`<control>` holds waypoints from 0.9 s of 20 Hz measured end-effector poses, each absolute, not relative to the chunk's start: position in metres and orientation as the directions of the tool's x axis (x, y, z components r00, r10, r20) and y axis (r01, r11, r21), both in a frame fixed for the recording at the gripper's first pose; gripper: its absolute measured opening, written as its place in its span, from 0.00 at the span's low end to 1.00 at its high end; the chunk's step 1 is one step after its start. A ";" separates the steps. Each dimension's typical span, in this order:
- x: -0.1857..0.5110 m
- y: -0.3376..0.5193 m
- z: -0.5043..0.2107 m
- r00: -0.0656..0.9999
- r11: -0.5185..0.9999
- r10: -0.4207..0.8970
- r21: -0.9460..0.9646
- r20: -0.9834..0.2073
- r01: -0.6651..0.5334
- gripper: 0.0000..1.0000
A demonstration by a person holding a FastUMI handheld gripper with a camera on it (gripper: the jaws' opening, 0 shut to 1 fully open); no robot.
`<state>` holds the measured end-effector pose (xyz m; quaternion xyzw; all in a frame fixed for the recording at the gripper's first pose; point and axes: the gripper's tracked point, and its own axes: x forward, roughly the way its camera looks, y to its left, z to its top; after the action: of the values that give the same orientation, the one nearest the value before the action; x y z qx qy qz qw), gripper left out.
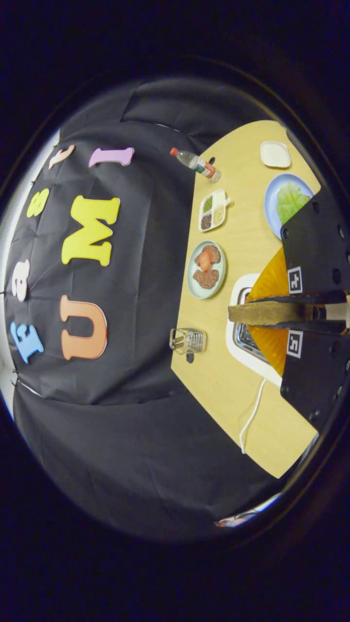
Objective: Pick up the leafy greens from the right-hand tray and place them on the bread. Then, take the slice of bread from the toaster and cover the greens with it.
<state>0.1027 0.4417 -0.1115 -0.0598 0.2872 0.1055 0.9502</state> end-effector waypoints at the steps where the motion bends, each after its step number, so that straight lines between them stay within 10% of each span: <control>1: 0.101 0.442 -0.102 0.819 0.970 0.173 -0.050 -0.547 -0.238 0.13; 11: 0.102 0.394 -0.009 0.879 0.978 0.208 0.071 -0.430 -0.197 0.12; 18: 0.106 0.312 -0.071 0.863 0.994 0.103 0.033 -0.495 -0.100 0.12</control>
<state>0.1057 0.3122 -0.0708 0.0030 0.2564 0.0524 0.9651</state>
